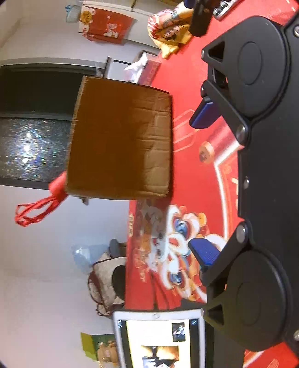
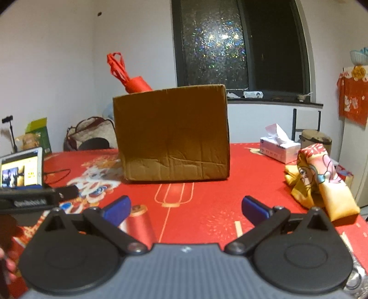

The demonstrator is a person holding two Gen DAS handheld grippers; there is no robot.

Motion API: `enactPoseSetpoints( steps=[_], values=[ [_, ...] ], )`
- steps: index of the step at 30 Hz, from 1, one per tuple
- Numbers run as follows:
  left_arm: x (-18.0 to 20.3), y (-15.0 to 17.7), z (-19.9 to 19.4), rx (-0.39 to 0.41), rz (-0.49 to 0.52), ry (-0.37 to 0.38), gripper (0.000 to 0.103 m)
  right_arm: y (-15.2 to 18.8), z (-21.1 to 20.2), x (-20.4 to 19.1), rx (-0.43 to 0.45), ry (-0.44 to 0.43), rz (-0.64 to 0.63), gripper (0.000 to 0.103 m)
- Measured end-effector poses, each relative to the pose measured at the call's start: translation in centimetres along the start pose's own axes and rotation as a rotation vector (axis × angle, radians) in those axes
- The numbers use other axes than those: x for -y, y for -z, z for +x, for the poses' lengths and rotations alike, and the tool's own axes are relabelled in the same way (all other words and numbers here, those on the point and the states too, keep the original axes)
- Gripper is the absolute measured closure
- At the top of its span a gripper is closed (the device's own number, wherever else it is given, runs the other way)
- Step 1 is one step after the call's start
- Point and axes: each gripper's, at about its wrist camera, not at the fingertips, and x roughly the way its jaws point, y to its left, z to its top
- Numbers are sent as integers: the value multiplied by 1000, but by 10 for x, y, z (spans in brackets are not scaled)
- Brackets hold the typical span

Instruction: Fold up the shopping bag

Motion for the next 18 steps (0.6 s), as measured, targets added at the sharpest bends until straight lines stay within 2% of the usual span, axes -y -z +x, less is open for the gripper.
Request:
enactPoseSetpoints(
  steps=[5, 8, 11, 14, 16, 18],
  values=[
    [-2, 7, 16, -84, -46, 58, 0, 8, 24, -1, -63, 43, -51, 1],
    [2, -5, 22, -33, -16, 75, 0, 1, 31, -3, -30, 12, -64, 1],
    [7, -24, 48, 3, 5, 65, 0, -15, 48, -2, -12, -37, -40, 1],
    [8, -45, 86, 24, 14, 64, 0, -38, 81, -2, 12, -31, -90, 1],
    [7, -59, 111, 54, 24, 85, 0, -56, 112, 3, 25, 6, -143, 1],
    [4, -71, 139, 73, 44, 107, 0, -68, 142, 13, 27, -18, -179, 1]
  ],
)
